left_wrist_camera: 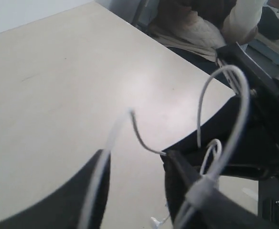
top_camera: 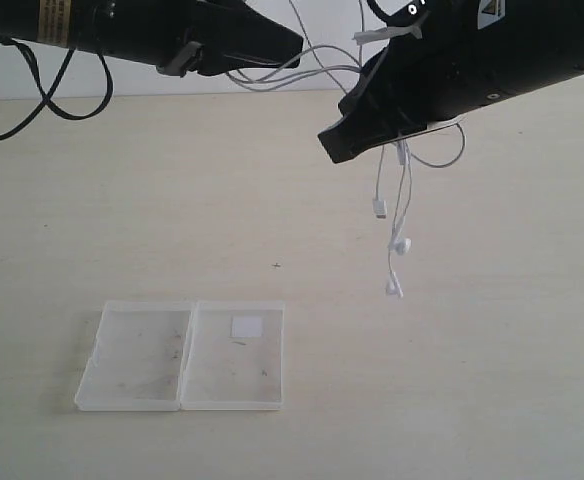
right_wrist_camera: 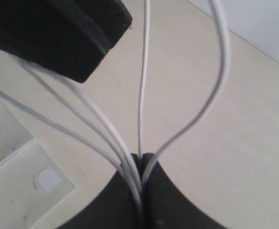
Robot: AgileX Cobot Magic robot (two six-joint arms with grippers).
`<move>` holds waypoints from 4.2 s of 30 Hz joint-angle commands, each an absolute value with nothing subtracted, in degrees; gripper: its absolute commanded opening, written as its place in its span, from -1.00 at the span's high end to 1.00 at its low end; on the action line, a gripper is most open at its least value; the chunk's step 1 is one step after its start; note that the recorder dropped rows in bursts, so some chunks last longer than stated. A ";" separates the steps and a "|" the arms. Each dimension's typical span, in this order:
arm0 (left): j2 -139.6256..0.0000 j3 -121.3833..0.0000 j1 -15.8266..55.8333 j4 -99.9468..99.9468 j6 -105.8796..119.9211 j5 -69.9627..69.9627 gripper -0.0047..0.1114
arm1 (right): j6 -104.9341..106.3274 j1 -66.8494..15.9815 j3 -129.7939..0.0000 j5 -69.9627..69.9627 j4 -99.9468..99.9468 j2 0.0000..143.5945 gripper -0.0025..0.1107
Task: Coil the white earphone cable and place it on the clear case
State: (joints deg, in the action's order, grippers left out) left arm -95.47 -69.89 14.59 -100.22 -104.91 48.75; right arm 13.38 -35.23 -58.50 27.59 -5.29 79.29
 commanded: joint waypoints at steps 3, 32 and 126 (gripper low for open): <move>-95.37 -70.04 14.47 -99.95 -108.46 50.06 -0.07 | 13.59 -35.34 -58.93 28.03 -5.26 79.24 0.96; -94.43 -73.51 13.80 -99.95 -111.57 54.58 -0.50 | 13.22 -35.34 -60.45 35.70 -3.98 81.97 0.96; -34.87 -33.93 6.23 -73.98 -85.63 16.74 0.92 | 20.37 -48.69 -81.57 59.44 -0.32 87.38 0.96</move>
